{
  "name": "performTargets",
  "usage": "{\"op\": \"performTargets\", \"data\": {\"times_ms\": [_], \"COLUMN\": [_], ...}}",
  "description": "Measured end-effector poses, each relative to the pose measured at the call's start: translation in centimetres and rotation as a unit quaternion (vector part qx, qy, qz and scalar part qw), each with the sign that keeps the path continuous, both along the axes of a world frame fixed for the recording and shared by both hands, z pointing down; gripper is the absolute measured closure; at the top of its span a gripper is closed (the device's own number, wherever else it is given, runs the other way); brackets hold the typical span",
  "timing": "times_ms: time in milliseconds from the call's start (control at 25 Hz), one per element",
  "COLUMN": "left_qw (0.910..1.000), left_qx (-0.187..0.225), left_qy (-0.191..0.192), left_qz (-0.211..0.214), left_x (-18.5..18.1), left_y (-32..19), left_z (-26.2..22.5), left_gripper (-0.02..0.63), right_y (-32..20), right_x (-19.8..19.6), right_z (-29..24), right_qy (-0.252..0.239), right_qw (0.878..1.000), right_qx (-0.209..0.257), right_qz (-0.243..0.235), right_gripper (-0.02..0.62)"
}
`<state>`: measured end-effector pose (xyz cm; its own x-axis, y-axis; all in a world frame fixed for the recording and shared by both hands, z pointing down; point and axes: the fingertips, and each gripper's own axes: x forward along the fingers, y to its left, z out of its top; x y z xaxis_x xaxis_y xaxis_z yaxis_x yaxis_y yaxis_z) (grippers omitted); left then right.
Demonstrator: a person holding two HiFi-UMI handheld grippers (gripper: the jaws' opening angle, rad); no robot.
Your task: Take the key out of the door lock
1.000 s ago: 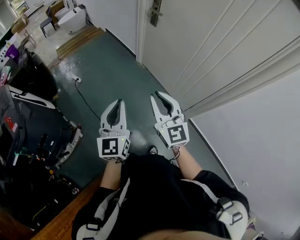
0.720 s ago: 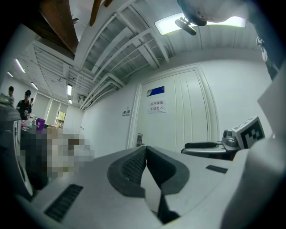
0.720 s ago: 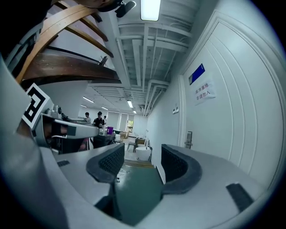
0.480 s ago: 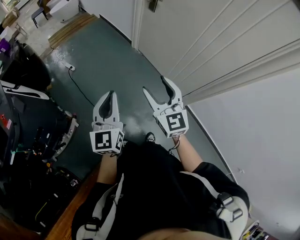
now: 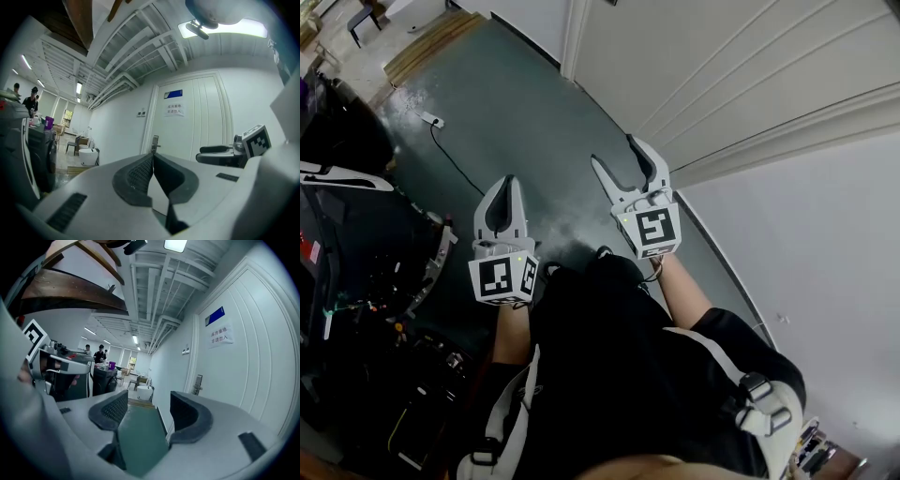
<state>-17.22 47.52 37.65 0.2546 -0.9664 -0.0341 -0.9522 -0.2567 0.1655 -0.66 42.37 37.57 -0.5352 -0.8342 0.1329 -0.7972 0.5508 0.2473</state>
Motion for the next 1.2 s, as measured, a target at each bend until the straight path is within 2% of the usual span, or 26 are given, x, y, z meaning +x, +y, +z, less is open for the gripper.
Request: {"op": "performTargets", "data": {"times_ms": [240, 480, 840, 1200], "left_qw": [0.9999, 0.9999, 0.9972, 0.9931], "left_qx": [0.0, -0.006, -0.007, -0.043], "left_qy": [0.012, 0.01, -0.019, -0.032], "left_qz": [-0.007, 0.012, 0.072, 0.104], "left_x": [-3.4, -3.8, 1.5, 5.2], "left_y": [-1.6, -6.8, -22.9, -38.2], "left_z": [1.0, 2.4, 1.7, 2.6], "left_gripper": [0.581, 0.581, 0.581, 0.581], "right_y": [-1.8, -7.7, -23.1, -37.5], "right_x": [-2.6, -3.3, 1.4, 4.6], "right_z": [0.8, 1.7, 1.9, 2.6], "right_qy": [0.012, -0.005, -0.049, -0.084], "right_qw": [1.0, 1.0, 0.997, 0.991], "right_qx": [-0.011, -0.02, -0.026, -0.053], "right_qz": [-0.007, 0.009, 0.057, 0.084], "right_gripper": [0.302, 0.302, 0.302, 0.31]}}
